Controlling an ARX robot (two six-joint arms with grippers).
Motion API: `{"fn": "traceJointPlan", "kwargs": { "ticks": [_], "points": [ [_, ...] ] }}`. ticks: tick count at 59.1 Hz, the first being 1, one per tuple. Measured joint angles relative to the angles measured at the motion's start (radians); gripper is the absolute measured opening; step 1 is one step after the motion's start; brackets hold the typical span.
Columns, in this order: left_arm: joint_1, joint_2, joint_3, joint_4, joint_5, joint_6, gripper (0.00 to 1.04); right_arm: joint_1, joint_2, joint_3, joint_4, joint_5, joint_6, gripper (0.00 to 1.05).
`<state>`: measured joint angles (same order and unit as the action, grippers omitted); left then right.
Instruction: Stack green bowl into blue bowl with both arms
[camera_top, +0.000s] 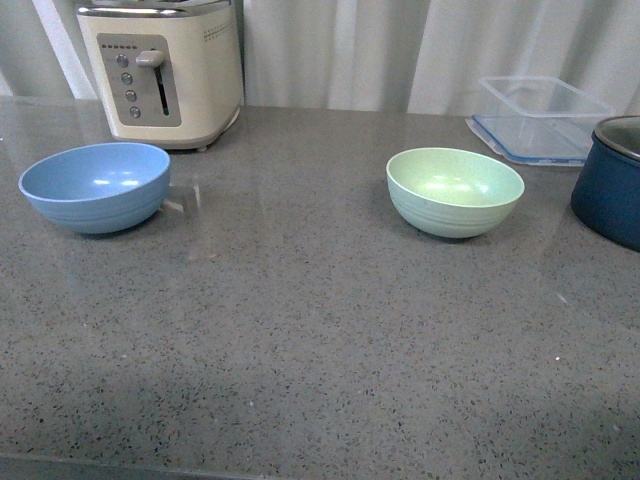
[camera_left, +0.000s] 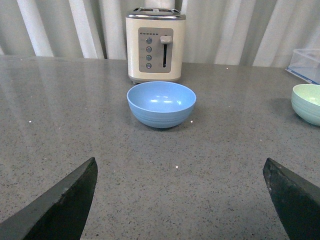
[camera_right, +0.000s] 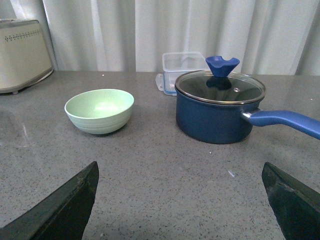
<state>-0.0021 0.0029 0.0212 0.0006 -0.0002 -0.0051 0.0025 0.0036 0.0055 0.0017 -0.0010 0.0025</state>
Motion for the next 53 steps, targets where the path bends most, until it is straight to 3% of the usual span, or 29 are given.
{"fn": "traceJointPlan", "kwargs": {
  "ticks": [34,38,40,43,47,53],
  "points": [
    [0.0,0.0,0.0,0.0,0.0,0.0,0.98,0.0,0.0,0.0,0.0,0.0,0.0,0.95],
    [-0.057,0.035,0.0,0.062,-0.166,0.045,0.98,0.0,0.0,0.0,0.0,0.0,0.0,0.95],
    [-0.1,0.083,0.002,0.161,-0.335,0.064,0.98,0.0,0.0,0.0,0.0,0.0,0.0,0.95],
    [-0.12,0.15,0.01,0.242,-0.433,0.083,0.98,0.0,0.0,0.0,0.0,0.002,0.0,0.95],
    [-0.112,0.241,0.042,0.311,-0.435,0.083,0.98,0.0,0.0,0.0,0.0,0.0,0.0,0.95],
    [-0.07,0.426,0.171,0.381,-0.358,0.076,0.98,0.0,0.0,0.0,0.0,0.0,0.0,0.95]
  ]
}}
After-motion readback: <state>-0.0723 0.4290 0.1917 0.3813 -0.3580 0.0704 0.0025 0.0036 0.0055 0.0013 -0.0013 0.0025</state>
